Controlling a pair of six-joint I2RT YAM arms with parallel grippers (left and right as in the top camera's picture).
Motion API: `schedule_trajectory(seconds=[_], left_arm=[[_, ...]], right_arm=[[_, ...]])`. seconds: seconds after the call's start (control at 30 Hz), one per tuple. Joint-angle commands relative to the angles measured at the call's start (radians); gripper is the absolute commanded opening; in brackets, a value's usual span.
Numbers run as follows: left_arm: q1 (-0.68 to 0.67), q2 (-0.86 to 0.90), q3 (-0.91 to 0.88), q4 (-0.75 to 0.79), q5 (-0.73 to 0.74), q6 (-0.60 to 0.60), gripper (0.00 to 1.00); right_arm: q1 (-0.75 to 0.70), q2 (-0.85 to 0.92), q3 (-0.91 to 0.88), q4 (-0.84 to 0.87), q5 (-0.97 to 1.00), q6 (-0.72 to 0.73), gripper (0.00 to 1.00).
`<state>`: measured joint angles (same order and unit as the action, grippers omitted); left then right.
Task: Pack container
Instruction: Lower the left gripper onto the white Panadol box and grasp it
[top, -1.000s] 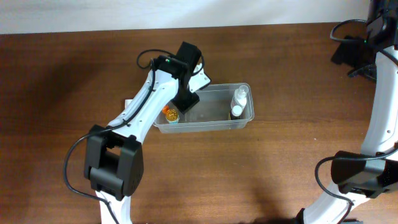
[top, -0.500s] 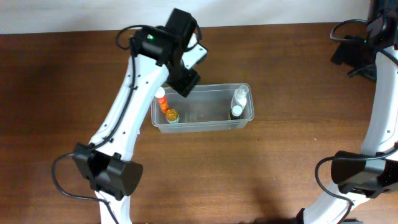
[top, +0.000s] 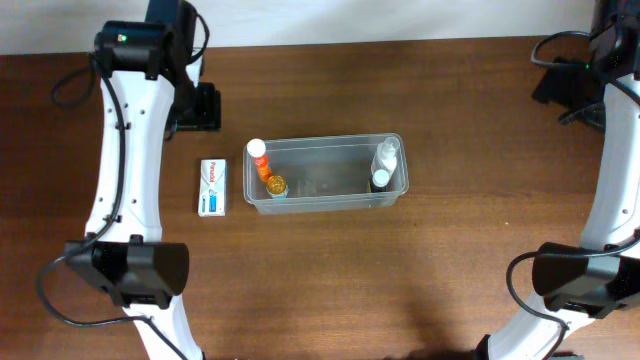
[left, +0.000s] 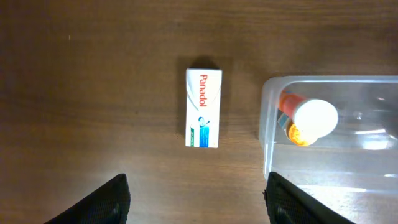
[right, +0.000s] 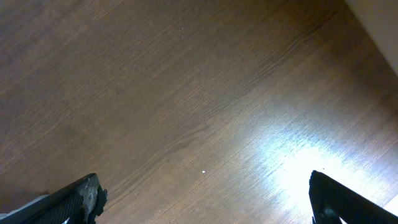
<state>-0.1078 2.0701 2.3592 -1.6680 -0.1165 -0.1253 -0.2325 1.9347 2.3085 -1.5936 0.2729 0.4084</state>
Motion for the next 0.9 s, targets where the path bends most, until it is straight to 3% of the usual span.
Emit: schedule_trajectory(seconds=[0.0, 0.47, 0.87], left_arm=[[0.007, -0.011, -0.061, 0.019, 0.007, -0.073, 0.70], [0.033, -0.011, -0.457, 0.301, 0.060, -0.110, 0.70], [0.080, -0.011, -0.684, 0.494, 0.137, -0.109, 0.70]], right_arm=[[-0.005, -0.008, 0.005, 0.001, 0.016, 0.000, 0.98], [-0.005, -0.008, 0.005, 0.001, 0.016, 0.000, 0.98], [-0.005, -0.008, 0.005, 0.001, 0.016, 0.000, 0.98]])
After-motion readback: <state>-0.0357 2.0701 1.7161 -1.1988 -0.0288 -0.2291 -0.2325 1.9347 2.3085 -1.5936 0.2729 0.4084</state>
